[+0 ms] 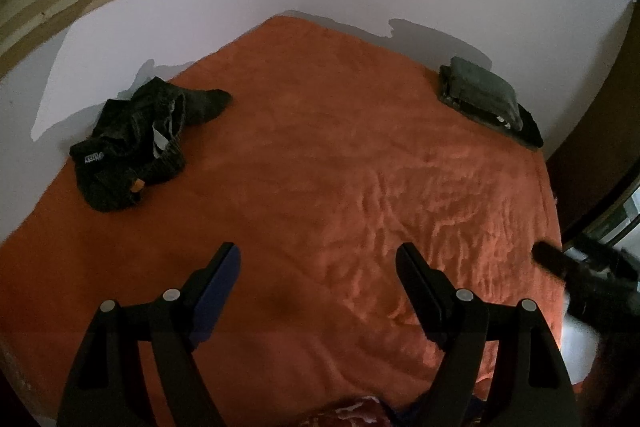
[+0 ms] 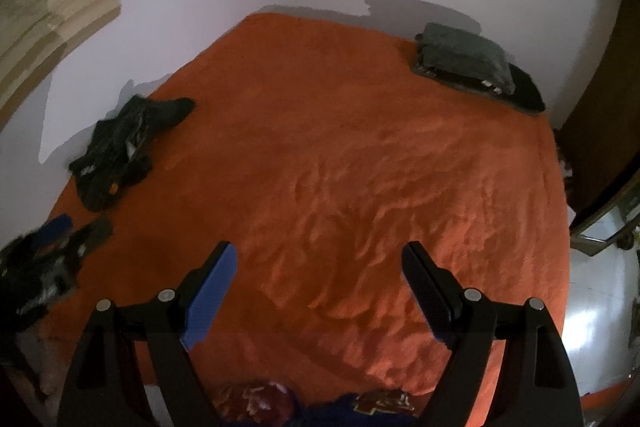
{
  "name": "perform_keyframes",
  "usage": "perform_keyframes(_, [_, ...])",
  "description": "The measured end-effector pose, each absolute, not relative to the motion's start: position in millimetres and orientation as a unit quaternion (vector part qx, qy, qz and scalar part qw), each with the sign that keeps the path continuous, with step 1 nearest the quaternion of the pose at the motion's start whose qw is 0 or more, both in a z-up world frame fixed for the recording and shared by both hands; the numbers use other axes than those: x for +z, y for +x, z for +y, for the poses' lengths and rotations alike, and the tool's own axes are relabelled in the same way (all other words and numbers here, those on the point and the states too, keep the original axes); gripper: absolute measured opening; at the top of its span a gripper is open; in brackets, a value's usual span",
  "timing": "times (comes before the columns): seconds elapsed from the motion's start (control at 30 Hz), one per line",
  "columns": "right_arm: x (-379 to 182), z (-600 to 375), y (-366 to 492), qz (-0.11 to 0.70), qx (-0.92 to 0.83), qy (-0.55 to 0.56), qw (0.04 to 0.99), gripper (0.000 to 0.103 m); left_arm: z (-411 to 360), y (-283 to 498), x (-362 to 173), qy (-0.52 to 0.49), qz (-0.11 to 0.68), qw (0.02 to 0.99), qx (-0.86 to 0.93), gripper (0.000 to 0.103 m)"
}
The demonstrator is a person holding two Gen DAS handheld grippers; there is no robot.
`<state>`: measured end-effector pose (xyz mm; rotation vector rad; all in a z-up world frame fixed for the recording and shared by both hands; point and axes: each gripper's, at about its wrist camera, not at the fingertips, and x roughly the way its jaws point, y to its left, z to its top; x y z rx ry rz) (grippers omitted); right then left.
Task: Fold clothes
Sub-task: 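Move both tools toward the dark clothing pile on the orange bed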
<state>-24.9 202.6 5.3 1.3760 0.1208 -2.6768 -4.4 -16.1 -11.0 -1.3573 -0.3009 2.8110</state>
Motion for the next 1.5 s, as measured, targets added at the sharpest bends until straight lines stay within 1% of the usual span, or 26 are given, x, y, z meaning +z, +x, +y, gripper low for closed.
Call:
perform_keyframes(0.17, [14.4,202.5,-42.7,0.010,-0.896,0.441,0.051,0.084,-37.0,-3.1,-9.7,-0.421,-0.124,0.004,0.899,0.081])
perform_keyframes(0.27, [9.8,191.0,-50.5,0.004,-0.894,0.445,0.053,0.084,-56.7,-9.5,-14.2,-0.420,-0.139,-0.011,0.897,0.081])
perform_keyframes(0.6, [-19.4,145.4,-82.0,0.004,-0.877,0.473,0.087,0.084,-101.8,-37.2,-55.9,-0.437,-0.187,-0.023,0.880,0.081])
perform_keyframes(0.83, [-48.5,120.2,-114.8,0.014,-0.865,0.490,0.107,0.084,-115.5,-58.7,-85.6,-0.455,-0.188,-0.039,0.870,0.081])
perform_keyframes(1.03, [-76.0,99.9,-147.9,0.001,-0.859,0.499,0.115,0.084,-129.9,-75.8,-95.4,-0.458,-0.220,-0.040,0.860,0.081])
perform_keyframes(1.3, [-108.8,68.8,-178.6,-0.002,-0.855,0.495,0.154,0.084,-154.1,-106.8,-111.9,-0.476,-0.208,-0.046,0.854,0.081])
perform_keyframes(1.43, [-123.0,41.8,-200.0,-0.035,-0.853,0.486,0.187,0.084,-195.5,-131.0,-129.2,-0.485,-0.196,-0.090,0.847,0.081])
perform_keyframes(1.5, [-128.3,25.8,-209.5,-0.060,-0.854,0.474,0.206,0.084,-222.0,-144.1,-137.0,-0.487,-0.206,-0.102,0.843,0.081])
